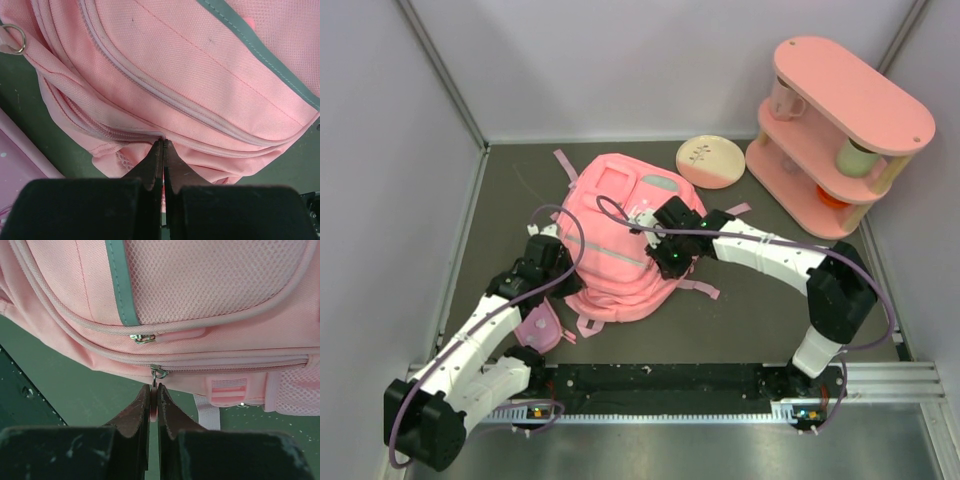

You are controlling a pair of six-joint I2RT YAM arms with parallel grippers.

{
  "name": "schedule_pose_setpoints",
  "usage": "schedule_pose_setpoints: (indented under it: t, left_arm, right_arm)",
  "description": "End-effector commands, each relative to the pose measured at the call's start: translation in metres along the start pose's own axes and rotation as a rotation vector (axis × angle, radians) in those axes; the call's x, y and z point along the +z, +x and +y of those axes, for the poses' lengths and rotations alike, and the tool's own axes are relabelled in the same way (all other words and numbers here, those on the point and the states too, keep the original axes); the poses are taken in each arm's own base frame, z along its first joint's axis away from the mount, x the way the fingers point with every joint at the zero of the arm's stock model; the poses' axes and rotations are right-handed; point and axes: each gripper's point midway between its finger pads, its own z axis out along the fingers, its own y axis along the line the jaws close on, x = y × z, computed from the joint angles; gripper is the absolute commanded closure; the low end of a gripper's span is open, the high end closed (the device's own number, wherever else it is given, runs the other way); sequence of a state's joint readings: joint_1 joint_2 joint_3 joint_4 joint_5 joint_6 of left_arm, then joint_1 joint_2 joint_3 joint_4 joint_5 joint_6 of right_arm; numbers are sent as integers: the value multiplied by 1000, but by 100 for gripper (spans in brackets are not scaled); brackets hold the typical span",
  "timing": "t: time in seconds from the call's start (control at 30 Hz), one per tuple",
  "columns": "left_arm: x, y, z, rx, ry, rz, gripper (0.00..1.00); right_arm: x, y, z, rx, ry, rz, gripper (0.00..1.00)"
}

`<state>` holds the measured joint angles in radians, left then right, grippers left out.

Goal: Pack the student bag
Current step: Unzip the student bag at the center of the board.

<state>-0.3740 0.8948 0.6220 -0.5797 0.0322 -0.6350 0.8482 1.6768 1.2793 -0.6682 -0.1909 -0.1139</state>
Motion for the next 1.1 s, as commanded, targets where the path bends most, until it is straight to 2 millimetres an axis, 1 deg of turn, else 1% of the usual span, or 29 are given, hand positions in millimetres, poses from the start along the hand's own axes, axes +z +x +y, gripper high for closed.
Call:
schedule_pose_setpoints:
  t: [0.0, 0.03, 0.07, 0.1, 0.13, 0.2, 0.23, 0.4, 0.5, 0.53, 0.73, 0.87, 0.9, 0.93, 0.97, 1.03, 1.07]
  left_arm:
    - [-1, -21, -40, -27, 192, -80, 100]
    - [-1, -21, -43, -27, 208, -80, 100]
    - [-1, -18, -48, -27, 239, -68, 100]
    - [1, -15, -49, -29, 248, -56, 100]
    - [1, -14, -50, -40, 256, -46, 100]
    - [2, -10, -55, -48, 282, -23, 100]
    - [1, -10, -56, -53, 291, -22, 100]
    - [-3, -11, -57, -68, 309, -55, 100]
    - [-8, -14, -62, -87, 350, -80, 100]
    - [-9, -14, -65, -102, 366, -81, 100]
    - [-13, -12, -74, -151, 441, -98, 100]
    - [-16, -6, -78, -158, 483, -94, 100]
    - [-17, -5, -79, -150, 490, -94, 99]
    - [-18, -4, -78, -138, 487, -97, 94]
    - [-18, -3, -71, -139, 452, -99, 84]
    - [-22, -7, -62, -116, 400, -133, 75]
    - [-22, -6, -44, -122, 311, -153, 66]
  right_arm:
    - [-13, -20, 42, 51, -173, -62, 100]
    - [-12, -23, 50, 55, -193, -74, 100]
    - [-12, -22, 57, 74, -212, -72, 100]
    - [-11, -20, 65, 76, -237, -65, 100]
    - [-9, -21, 72, 95, -255, -70, 100]
    - [-5, -17, 80, 113, -273, -62, 100]
    - [-4, -20, 85, 128, -281, -73, 100]
    - [2, -8, 93, 147, -293, -41, 100]
    - [3, -8, 100, 154, -314, -45, 100]
    - [3, -9, 102, 172, -321, -50, 100]
    - [1, -33, 111, 266, -356, -160, 100]
    - [3, -45, 115, 321, -388, -207, 100]
    - [6, -43, 115, 333, -386, -203, 100]
    - [7, -45, 113, 348, -381, -210, 100]
    - [9, -46, 110, 360, -359, -213, 100]
    - [9, -47, 107, 367, -345, -221, 100]
    - [9, -47, 106, 370, -339, -221, 100]
